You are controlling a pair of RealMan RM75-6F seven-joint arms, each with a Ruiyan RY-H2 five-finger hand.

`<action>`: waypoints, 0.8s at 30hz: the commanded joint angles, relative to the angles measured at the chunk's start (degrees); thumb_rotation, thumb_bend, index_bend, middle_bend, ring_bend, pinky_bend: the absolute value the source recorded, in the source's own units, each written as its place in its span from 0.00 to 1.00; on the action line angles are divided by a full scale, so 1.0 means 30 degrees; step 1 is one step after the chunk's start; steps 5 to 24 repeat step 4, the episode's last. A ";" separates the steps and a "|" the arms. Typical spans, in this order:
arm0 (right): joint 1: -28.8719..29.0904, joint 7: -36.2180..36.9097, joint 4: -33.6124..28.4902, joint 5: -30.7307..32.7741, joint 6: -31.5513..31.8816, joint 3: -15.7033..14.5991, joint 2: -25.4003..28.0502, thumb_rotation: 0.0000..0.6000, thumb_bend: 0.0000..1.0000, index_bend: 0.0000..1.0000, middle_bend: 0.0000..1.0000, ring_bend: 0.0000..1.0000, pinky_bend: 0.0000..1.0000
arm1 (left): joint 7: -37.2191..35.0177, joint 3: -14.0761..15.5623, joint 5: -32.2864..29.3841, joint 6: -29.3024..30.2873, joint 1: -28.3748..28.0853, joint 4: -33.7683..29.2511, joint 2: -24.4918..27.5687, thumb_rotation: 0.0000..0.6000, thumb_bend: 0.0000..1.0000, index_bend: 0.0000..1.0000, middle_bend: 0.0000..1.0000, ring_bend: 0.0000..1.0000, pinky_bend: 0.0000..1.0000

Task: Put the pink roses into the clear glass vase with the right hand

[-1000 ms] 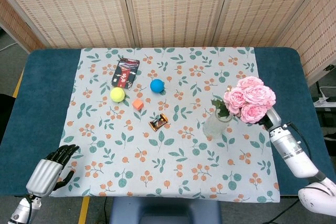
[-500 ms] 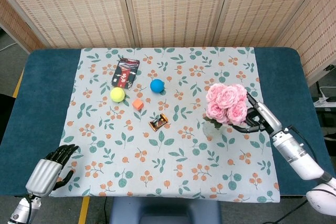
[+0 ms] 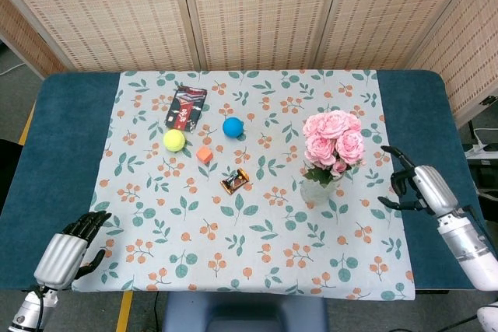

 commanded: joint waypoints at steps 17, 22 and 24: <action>-0.3943 -1.6752 -0.3044 0.2533 0.4823 0.0007 -0.0975 1.00 0.09 0.00 0.49 0.43 0.86 | 0.0035 -0.0013 0.0111 0.0187 0.0054 -0.0088 0.0053 1.00 0.38 0.11 0.13 0.15 0.36; -0.3943 -1.6752 -0.3044 0.2533 0.4823 0.0007 -0.0975 1.00 0.09 0.00 0.49 0.43 0.86 | 0.0035 -0.0013 0.0111 0.0187 0.0054 -0.0088 0.0053 1.00 0.38 0.11 0.13 0.15 0.36; -0.3943 -1.6752 -0.3044 0.2533 0.4823 0.0007 -0.0975 1.00 0.09 0.00 0.49 0.43 0.86 | 0.0035 -0.0013 0.0111 0.0187 0.0054 -0.0088 0.0053 1.00 0.38 0.11 0.13 0.15 0.36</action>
